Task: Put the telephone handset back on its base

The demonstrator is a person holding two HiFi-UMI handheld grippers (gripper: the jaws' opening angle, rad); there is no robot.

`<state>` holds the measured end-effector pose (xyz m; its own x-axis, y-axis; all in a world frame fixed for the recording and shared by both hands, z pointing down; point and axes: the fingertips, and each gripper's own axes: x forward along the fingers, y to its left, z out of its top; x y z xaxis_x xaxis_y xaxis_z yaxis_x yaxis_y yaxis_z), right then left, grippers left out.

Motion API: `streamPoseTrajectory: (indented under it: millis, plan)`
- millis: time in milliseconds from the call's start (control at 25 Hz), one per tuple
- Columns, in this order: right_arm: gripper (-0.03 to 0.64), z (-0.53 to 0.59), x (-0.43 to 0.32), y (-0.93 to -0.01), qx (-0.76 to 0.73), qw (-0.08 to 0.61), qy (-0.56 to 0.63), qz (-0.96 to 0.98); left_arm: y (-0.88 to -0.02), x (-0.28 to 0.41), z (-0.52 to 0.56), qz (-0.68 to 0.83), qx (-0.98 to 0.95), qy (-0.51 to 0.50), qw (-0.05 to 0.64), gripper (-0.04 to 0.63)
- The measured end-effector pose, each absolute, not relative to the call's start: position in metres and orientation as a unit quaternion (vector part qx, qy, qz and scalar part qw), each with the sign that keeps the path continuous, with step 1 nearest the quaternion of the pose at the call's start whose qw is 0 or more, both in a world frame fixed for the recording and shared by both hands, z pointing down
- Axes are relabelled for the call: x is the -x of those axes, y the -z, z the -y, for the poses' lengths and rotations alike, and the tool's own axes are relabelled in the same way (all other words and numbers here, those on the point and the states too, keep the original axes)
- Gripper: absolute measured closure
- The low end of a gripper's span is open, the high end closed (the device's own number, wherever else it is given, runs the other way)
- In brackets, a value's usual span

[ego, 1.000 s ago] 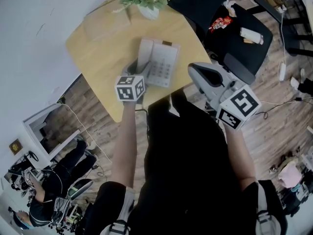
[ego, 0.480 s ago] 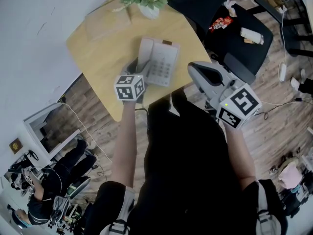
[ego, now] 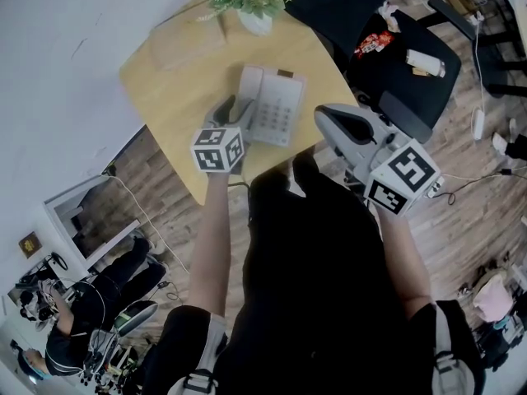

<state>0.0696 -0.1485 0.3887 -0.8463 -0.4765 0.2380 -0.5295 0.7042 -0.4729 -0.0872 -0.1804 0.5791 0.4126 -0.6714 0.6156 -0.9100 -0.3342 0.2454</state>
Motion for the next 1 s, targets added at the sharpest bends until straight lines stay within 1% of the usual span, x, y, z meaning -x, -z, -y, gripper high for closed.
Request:
streamPoseTrajectory:
  millis: [360,640,1000]
  plan:
    - [0.617,0.135,-0.050,-0.370,-0.263,0.027,-0.251,0.931,-0.533,0.093,0.166,0.499,-0.808,-0.175,0.259,0.386]
    - [0.617,0.120,-0.023,-0.351,-0.268,0.015,-0.220,0.938,-0.490,0.100,0.154,0.485,-0.829,-0.146,0.237,0.418]
    - [0.617,0.087,0.019,-0.342,-0.272,0.023,-0.209,0.939,-0.440,0.121,0.116,0.455,-0.856,-0.115,0.215,0.433]
